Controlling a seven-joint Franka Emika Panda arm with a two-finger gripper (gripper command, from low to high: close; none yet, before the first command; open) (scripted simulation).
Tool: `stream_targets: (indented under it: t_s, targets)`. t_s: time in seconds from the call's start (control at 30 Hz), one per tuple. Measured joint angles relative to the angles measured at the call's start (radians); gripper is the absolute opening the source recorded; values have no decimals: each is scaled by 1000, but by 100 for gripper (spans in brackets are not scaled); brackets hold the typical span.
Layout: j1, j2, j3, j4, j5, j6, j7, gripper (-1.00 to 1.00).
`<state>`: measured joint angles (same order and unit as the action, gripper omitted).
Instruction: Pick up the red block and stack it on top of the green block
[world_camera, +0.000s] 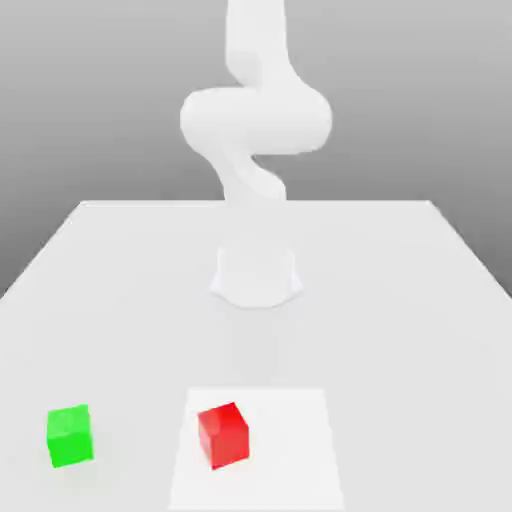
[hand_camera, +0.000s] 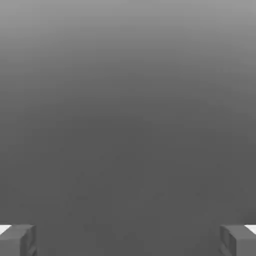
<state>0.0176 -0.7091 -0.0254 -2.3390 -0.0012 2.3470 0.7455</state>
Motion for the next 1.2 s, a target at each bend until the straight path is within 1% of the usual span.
stream_targets:
  t_s: [0.37,0.6,0.73,0.9,0.93,1.13,1.2]
  targets:
    - [64,405,-107,-173,14,209,-257,0]
    - [72,659,-143,-282,37,340,-427,0]
    - [59,804,-139,-327,50,425,-507,0]
    - [10,985,-74,-307,122,573,-569,0]
    - [4,1003,-67,-304,130,588,-575,-100]
    - [0,1012,-62,-303,131,594,-576,-100]
    - [11,974,-77,-309,114,562,-563,-100]
